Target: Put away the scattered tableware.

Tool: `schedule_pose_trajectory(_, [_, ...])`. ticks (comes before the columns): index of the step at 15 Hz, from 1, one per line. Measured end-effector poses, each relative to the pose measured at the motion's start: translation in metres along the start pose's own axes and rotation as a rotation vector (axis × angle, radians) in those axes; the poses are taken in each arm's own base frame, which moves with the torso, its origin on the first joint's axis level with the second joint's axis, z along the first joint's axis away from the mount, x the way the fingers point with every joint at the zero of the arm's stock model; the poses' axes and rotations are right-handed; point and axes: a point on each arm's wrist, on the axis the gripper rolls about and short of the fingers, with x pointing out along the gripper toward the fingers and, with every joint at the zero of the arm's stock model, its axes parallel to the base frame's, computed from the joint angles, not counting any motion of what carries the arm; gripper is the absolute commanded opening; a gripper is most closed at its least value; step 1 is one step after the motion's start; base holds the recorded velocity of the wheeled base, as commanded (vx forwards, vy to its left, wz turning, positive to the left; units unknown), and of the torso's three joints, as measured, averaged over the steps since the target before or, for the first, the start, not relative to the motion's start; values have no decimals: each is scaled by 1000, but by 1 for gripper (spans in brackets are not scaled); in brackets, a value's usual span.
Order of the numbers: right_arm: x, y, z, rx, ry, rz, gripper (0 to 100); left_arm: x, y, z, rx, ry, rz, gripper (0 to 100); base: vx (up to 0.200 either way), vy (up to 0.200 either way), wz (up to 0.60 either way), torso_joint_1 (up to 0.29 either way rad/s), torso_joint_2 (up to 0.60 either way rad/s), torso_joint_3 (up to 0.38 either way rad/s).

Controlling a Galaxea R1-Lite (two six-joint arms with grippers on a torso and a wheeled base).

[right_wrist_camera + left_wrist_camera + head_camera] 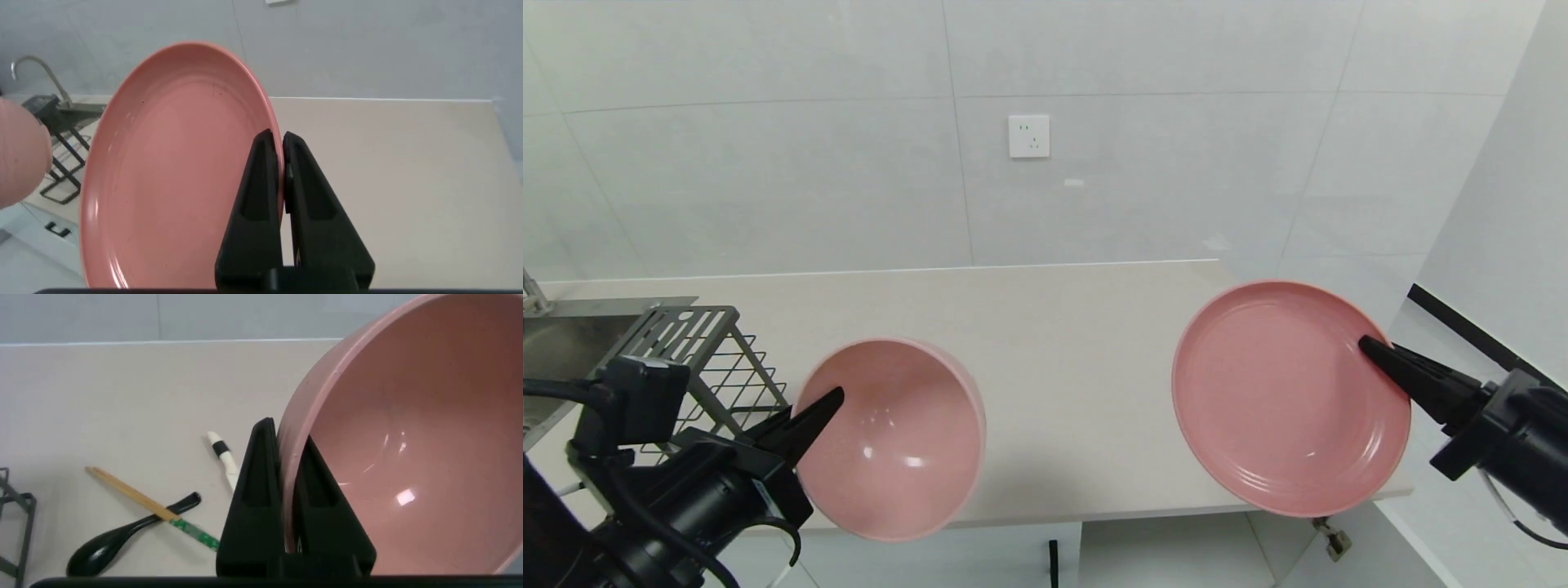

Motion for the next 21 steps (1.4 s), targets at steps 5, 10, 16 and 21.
schedule_pose_trajectory(5, [3,8,-3,-29,18,50,0,0,-2,-1,4,3,-10,0,-80,0,0,1,2,0])
schedule_pose_trajectory(10, [4,8,-5,-28,24,53,0,-2,-3,1,-1,-8,-14,0,-160,0,0,6,1,3])
schedule_pose_trajectory(16, [4,11,-5,-28,27,68,0,-2,-3,2,-1,-12,-14,0,0,0,0,-9,24,11])
schedule_pose_trajectory(21, [4,11,-5,-28,28,73,0,-2,-3,1,0,-6,-14,0,0,0,0,-183,359,176])
